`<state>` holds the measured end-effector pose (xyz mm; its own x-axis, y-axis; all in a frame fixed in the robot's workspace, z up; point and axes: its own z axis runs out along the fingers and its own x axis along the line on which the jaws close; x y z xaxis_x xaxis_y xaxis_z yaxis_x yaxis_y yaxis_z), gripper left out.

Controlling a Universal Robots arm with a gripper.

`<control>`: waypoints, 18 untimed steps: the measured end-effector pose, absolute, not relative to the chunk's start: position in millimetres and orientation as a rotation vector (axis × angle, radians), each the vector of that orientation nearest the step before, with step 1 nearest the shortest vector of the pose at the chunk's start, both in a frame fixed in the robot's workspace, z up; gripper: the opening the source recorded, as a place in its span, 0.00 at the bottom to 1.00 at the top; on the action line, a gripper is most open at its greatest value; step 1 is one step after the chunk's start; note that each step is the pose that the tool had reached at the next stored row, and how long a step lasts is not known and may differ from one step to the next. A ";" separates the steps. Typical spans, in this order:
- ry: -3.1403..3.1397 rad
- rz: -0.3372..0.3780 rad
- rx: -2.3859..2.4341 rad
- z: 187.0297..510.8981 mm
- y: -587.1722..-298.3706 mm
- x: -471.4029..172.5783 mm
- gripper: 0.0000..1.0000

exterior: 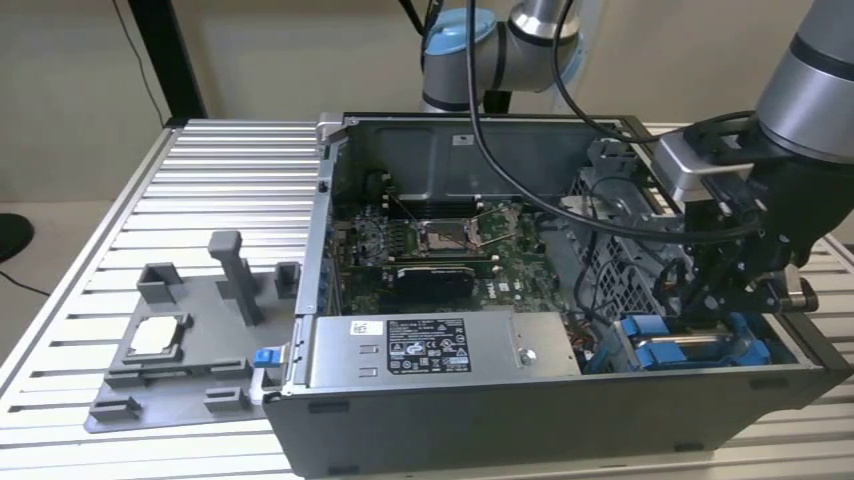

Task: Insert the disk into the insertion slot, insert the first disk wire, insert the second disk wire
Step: 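Insert the second disk wire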

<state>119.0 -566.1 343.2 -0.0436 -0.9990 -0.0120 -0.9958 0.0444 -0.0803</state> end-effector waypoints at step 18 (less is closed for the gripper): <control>2.223 -0.077 -2.127 337.4 -566.4 119.5 0.00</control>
